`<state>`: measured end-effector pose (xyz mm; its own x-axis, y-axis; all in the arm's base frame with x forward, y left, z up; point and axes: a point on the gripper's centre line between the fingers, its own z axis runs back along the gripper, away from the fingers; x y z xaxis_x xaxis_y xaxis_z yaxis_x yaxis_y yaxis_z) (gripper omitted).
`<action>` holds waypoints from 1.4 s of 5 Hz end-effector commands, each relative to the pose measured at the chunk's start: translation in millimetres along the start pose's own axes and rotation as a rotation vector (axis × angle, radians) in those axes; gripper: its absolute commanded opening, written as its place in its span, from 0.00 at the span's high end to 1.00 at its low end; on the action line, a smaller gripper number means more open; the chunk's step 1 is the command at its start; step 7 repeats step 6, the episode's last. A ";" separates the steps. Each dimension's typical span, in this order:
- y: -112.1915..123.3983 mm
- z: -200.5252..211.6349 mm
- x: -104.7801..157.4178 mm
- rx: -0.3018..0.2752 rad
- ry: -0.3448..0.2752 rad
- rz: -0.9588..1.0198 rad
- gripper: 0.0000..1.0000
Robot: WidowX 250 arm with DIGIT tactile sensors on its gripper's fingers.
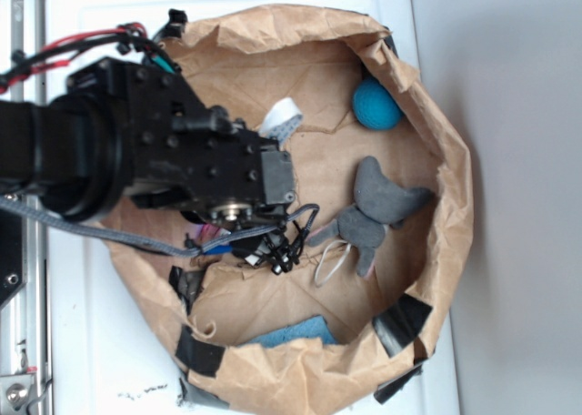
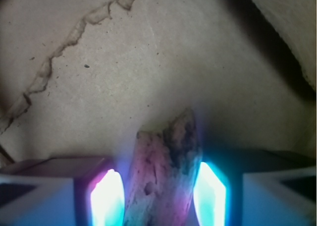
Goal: Grab the wood chip.
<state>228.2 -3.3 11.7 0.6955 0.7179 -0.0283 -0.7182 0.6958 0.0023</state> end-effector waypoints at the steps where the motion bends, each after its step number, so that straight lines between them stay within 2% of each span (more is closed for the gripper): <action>1: 10.5 22.4 11.7 -0.079 0.004 0.003 1.00; 2: 14.7 59.9 26.4 -0.181 0.032 -0.001 1.00; 3: 18.2 109.3 41.3 -0.326 0.021 -0.050 1.00; 4: 24.2 140.0 46.4 -0.360 0.015 -0.076 1.00; 5: 29.8 150.8 45.4 -0.371 0.006 -0.113 1.00; 6: 28.0 149.6 37.0 -0.325 -0.101 -0.174 1.00; 7: 28.0 149.6 37.0 -0.325 -0.101 -0.174 1.00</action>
